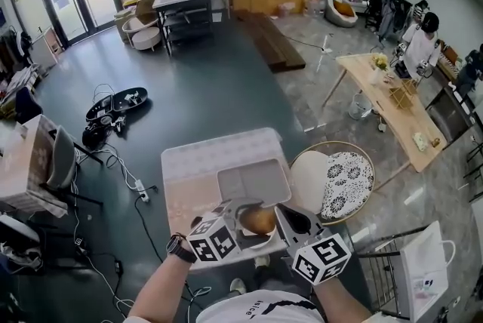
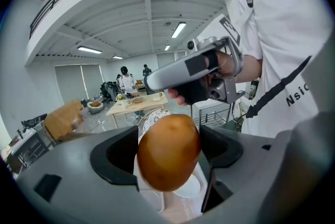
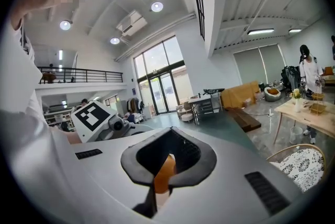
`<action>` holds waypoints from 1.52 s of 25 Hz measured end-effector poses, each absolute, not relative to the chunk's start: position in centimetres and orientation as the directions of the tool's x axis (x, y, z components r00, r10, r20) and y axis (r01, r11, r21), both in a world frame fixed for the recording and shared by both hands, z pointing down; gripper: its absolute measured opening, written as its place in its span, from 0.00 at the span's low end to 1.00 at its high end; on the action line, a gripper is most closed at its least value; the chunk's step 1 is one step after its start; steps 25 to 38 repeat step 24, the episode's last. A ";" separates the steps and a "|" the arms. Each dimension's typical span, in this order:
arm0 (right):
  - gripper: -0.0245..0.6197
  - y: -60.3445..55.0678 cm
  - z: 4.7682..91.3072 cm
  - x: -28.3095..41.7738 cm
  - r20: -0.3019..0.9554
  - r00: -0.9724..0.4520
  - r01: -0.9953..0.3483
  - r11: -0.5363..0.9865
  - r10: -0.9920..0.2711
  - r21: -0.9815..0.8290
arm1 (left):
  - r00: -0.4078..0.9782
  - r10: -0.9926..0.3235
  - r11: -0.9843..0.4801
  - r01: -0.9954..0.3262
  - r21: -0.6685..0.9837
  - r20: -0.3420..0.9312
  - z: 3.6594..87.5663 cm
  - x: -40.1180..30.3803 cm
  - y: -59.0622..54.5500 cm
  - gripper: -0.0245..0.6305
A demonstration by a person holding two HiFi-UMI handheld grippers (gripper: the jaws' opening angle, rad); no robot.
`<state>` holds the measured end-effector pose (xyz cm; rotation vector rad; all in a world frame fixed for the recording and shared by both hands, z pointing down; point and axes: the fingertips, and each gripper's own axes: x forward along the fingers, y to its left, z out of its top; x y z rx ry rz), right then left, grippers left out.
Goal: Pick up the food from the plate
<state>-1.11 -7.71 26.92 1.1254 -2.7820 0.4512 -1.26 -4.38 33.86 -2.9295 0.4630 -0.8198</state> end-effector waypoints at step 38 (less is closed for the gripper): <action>0.06 -7.4 25.6 -0.2 0.177 -0.731 -0.682 0.695 -0.659 -0.228 | 0.828 -0.306 -0.952 -0.278 -0.130 0.470 31.7 -1.0 -2.1 0.57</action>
